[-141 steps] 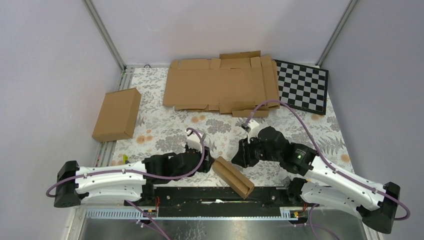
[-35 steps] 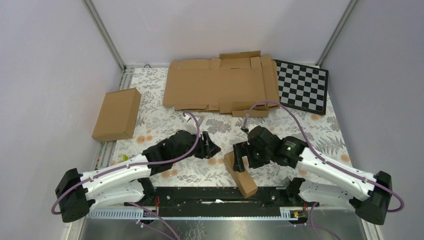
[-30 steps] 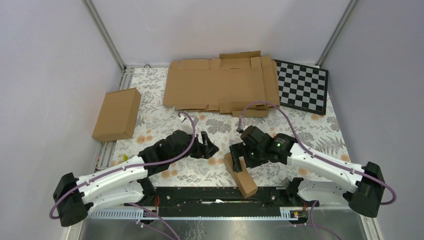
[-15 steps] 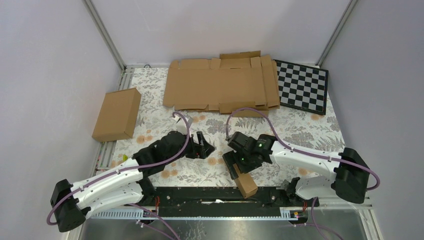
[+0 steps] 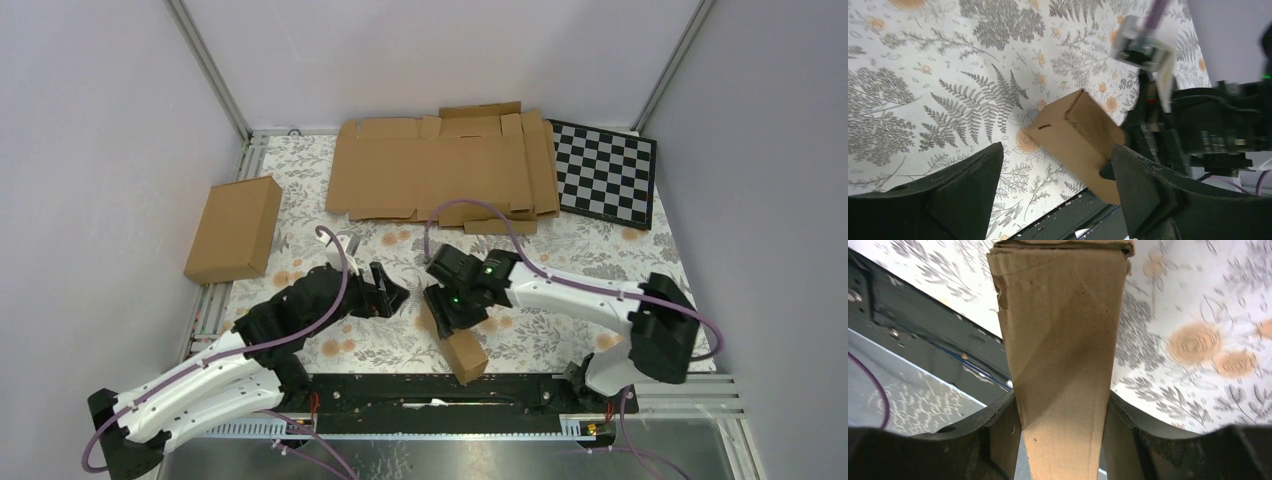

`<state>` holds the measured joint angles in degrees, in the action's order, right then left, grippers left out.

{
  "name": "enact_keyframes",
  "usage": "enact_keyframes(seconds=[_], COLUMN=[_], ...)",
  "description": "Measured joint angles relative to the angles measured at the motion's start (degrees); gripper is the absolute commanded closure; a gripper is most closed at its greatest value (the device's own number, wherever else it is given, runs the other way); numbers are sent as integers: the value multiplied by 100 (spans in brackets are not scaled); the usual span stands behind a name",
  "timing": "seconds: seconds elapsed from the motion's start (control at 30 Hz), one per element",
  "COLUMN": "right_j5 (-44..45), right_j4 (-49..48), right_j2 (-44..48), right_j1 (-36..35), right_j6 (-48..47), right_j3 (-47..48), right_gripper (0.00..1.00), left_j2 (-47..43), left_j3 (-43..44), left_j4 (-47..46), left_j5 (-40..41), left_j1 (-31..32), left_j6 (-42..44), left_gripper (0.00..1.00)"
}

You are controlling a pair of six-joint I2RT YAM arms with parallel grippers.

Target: Fold the paper box

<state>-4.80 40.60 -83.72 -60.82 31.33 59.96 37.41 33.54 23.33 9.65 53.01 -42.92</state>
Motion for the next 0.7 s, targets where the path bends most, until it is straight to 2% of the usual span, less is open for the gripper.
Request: enact_keyframes(seconds=[0.17, 0.33, 0.5, 0.7], right_j5=[-199, -702, -1609, -2389], right_j4=[-120, -282, -796, -2581], right_j2=[-999, -2428, -3777, -4693], right_j1=[0, 31, 219, 741], right_j6=[0, 24, 354, 1663], right_j3=[1001, 2857, 4734, 5519], right_gripper=[57, 66, 62, 56], left_j2=[-389, -815, -1139, -1189], left_j3=[317, 702, 1381, 2153], left_j4=[417, 852, 1279, 1464], left_j5=[330, 664, 981, 1172], left_j1=[0, -4, -4, -7], left_j6=[98, 197, 306, 485], left_gripper=[15, 14, 14, 13])
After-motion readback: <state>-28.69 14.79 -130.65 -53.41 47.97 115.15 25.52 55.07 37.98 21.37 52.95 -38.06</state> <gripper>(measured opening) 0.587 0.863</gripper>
